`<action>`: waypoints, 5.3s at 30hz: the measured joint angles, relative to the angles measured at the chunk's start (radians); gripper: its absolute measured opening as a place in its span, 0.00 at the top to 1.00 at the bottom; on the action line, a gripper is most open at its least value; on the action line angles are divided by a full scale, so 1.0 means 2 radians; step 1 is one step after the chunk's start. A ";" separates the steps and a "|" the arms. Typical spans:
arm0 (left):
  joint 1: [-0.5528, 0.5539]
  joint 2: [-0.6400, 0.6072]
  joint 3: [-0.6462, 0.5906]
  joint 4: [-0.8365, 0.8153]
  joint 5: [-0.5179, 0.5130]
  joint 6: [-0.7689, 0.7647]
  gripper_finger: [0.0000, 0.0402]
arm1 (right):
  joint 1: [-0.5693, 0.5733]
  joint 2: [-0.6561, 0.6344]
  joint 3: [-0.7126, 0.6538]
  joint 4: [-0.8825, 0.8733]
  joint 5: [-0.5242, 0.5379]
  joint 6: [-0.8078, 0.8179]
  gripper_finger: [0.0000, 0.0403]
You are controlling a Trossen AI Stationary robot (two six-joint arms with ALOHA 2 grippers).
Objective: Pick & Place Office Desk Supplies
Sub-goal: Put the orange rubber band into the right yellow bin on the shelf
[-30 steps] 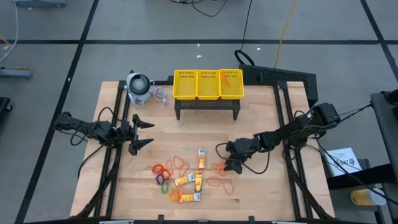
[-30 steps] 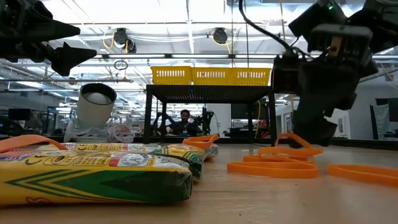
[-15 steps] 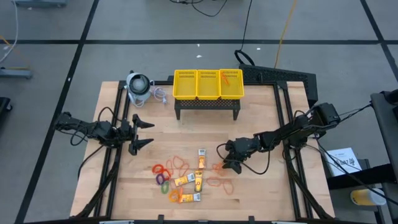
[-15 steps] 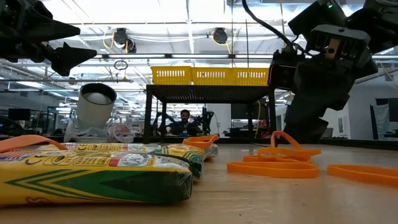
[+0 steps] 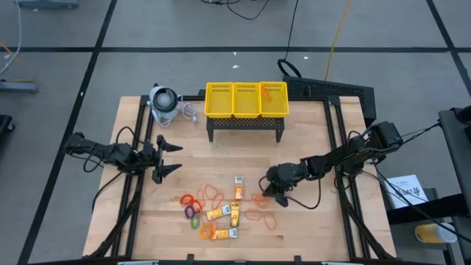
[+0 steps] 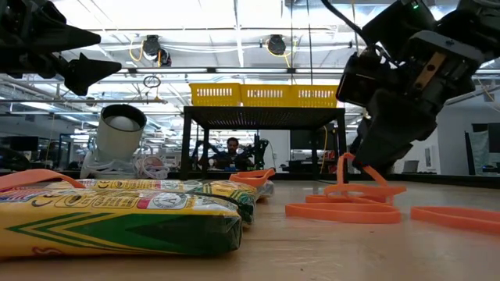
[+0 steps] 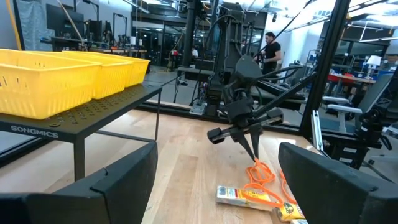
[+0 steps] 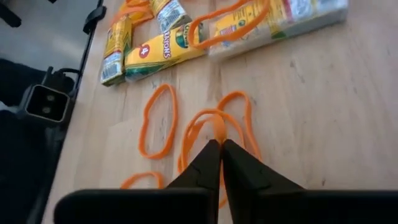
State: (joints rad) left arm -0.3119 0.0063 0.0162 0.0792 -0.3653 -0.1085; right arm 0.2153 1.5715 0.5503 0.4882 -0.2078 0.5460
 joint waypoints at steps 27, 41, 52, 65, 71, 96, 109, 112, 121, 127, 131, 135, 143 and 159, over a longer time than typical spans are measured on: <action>0.000 0.000 0.000 0.000 0.000 0.000 0.15 | -0.006 -0.165 0.000 0.042 -0.001 -0.154 1.00; 0.000 0.000 0.000 0.000 0.000 0.000 0.15 | -0.080 -0.264 0.000 0.052 0.067 -0.221 1.00; 0.000 0.000 0.000 0.000 0.000 0.000 0.15 | -0.219 -0.291 0.031 0.049 0.068 -0.197 1.00; 0.000 0.000 0.000 0.000 0.000 0.000 0.15 | -0.362 -0.285 0.039 0.028 0.069 -0.218 1.00; 0.000 0.000 0.000 0.000 0.000 0.000 0.15 | -0.398 -0.268 0.039 0.011 0.069 -0.220 1.00; 0.000 0.000 0.000 0.000 0.000 0.000 0.15 | -0.410 -0.247 0.038 0.002 0.065 -0.241 0.54; 0.000 0.000 0.000 0.000 0.000 0.000 0.15 | -0.205 -0.277 0.038 0.014 -0.003 -0.273 0.52; 0.000 0.000 0.000 0.000 0.000 0.000 0.15 | -0.121 -0.277 0.038 -0.023 0.076 -0.303 0.52; 0.000 0.000 0.000 0.000 0.000 0.000 0.15 | 0.059 -0.211 0.038 -0.156 0.266 -0.227 0.52; 0.000 0.000 0.000 0.000 0.000 0.000 0.15 | 0.100 -0.121 0.038 -0.160 0.272 -0.174 0.52; 0.000 0.000 0.000 0.000 0.000 0.000 0.15 | 0.103 -0.071 0.038 -0.160 0.267 -0.152 0.52; 0.000 0.000 0.000 0.000 0.000 0.000 0.15 | 0.101 -0.032 0.038 -0.142 0.220 -0.136 0.52; 0.000 0.000 0.000 0.000 0.000 0.000 0.15 | 0.097 0.008 0.038 -0.100 0.169 -0.126 0.52; 0.000 0.000 0.000 0.000 0.000 0.000 0.15 | 0.075 0.008 0.039 -0.203 0.207 -0.137 0.53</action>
State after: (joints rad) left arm -0.3119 0.0064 0.0162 0.0790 -0.3656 -0.1087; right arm 0.3645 1.5872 0.6281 0.0824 0.2059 0.2729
